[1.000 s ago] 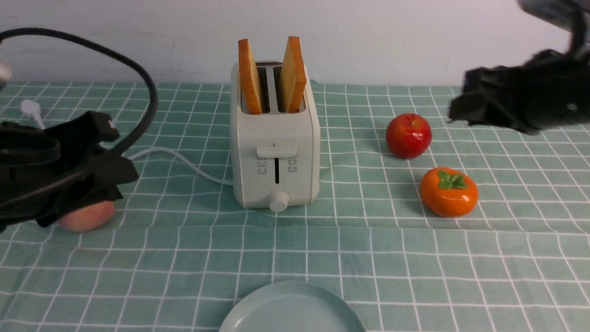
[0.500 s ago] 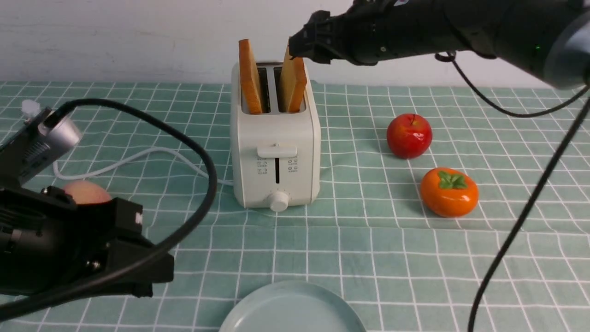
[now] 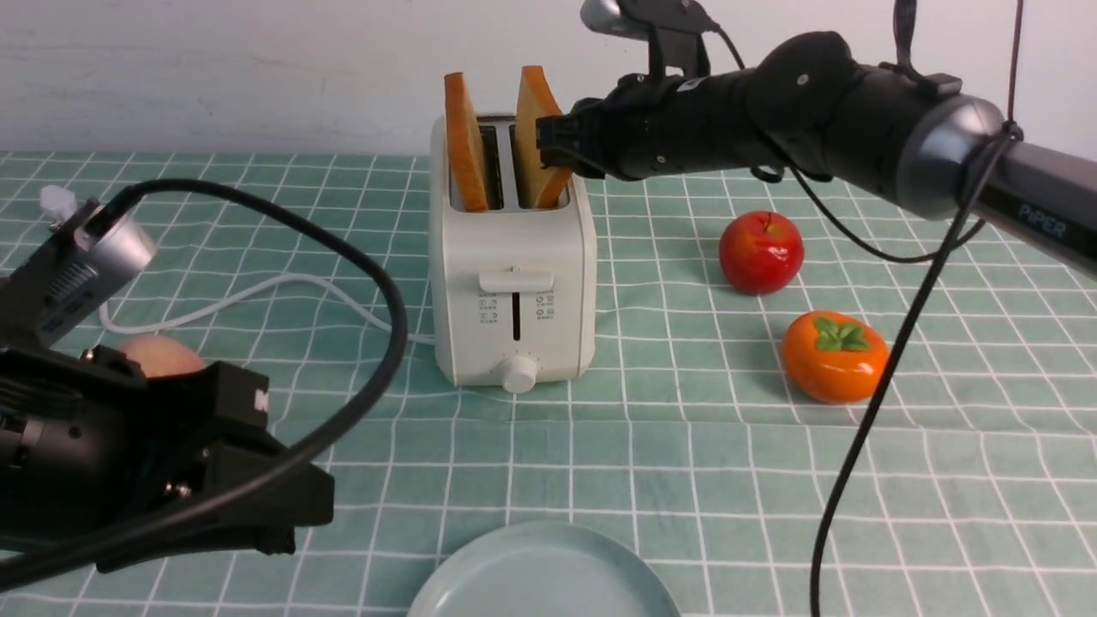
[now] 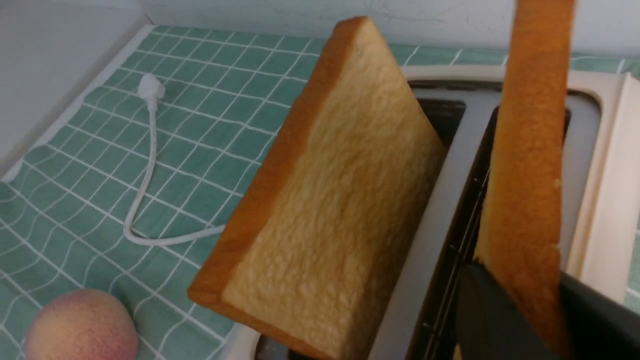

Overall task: Take toasted bread from bread machine on blue coffee table place on plate.
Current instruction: 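Grasp the toast slice in the toaster and pull it up out of the slot with the right gripper, then place the held slice of bread on top of the slice on the plate with the right gripper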

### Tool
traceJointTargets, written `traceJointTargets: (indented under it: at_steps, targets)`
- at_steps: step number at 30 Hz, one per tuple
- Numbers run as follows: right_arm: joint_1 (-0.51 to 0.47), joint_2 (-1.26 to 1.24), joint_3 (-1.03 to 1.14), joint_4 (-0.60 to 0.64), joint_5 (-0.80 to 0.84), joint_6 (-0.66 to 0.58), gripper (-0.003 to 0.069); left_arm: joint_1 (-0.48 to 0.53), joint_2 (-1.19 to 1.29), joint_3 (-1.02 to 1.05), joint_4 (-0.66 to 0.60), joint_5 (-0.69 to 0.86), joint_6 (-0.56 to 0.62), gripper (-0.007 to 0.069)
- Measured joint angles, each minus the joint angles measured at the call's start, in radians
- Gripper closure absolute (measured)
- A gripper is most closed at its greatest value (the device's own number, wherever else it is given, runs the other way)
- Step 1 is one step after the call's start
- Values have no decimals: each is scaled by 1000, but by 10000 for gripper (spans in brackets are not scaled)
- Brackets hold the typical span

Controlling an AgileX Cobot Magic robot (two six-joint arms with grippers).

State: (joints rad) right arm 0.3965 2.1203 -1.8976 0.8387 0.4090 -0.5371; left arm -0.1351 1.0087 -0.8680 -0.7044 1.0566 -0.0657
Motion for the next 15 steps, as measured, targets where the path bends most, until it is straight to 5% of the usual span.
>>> traceJointTargets:
  at_steps: [10,15]
  targets:
    - [-49,-244,-1,-71,90,-30,572,0,0,0,-3,-38,4,386]
    - [-156,-444,3,-153,444,-31,572,0,0,0,-1,-116,4,386]
